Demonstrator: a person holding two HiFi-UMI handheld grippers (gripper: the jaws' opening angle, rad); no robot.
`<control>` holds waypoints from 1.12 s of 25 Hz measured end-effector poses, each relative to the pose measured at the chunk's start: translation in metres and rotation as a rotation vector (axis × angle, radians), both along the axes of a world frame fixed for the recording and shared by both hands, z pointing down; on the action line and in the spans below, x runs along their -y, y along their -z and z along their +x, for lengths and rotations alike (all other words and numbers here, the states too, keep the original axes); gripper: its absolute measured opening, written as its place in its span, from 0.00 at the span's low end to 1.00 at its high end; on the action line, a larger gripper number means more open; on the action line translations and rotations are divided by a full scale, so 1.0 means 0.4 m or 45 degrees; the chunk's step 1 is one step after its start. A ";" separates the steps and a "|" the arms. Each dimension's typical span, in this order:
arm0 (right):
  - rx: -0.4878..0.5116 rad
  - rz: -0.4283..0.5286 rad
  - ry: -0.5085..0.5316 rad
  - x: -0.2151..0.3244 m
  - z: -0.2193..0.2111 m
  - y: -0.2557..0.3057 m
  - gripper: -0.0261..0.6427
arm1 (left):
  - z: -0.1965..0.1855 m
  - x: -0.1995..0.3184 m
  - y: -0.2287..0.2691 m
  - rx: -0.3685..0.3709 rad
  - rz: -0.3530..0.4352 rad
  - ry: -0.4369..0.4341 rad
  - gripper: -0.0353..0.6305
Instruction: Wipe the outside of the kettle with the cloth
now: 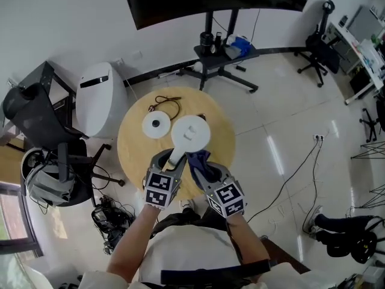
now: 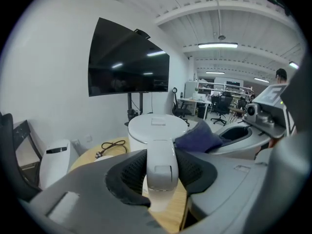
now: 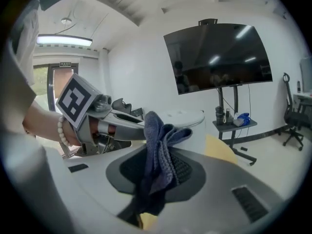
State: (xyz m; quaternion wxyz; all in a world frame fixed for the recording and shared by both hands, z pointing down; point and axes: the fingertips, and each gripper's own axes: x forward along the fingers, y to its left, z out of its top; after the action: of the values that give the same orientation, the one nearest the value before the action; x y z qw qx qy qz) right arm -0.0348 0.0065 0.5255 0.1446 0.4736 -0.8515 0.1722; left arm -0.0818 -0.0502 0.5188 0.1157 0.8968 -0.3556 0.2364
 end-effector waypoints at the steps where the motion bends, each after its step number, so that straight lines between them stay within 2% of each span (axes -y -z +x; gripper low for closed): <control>1: 0.009 -0.006 0.004 0.008 -0.009 -0.015 0.18 | -0.001 -0.001 -0.001 0.015 -0.007 -0.010 0.31; 6: 0.151 -0.112 -0.067 0.033 -0.013 -0.114 0.18 | 0.002 -0.009 0.003 0.038 -0.009 -0.020 0.31; 11: 0.212 -0.402 -0.160 0.032 -0.010 -0.316 0.18 | 0.001 -0.006 0.008 0.041 -0.007 -0.030 0.31; 14: 0.153 -0.560 -0.169 0.027 -0.012 -0.414 0.18 | 0.004 -0.008 0.007 0.045 -0.008 -0.039 0.31; 17: 0.019 -0.711 -0.173 0.024 -0.003 -0.482 0.18 | 0.003 -0.007 0.005 0.056 -0.013 -0.048 0.31; 19: -0.052 -0.768 -0.166 0.026 0.002 -0.497 0.18 | 0.003 -0.006 0.004 0.059 -0.010 -0.051 0.31; 21: -0.089 -0.769 -0.152 0.028 0.004 -0.491 0.18 | 0.003 -0.004 0.003 0.058 -0.008 -0.052 0.31; 23: -0.092 -0.697 -0.140 0.028 0.008 -0.455 0.18 | 0.004 -0.003 0.002 0.060 -0.009 -0.055 0.31; 28: -0.096 -0.357 -0.166 0.031 0.057 -0.212 0.18 | 0.000 -0.001 0.002 0.069 -0.002 -0.068 0.31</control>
State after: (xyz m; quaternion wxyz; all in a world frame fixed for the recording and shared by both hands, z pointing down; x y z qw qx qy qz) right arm -0.0121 -0.0059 0.6102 0.2295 0.5092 -0.7806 0.2806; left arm -0.0819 -0.0498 0.5181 0.1006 0.8992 -0.3344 0.2637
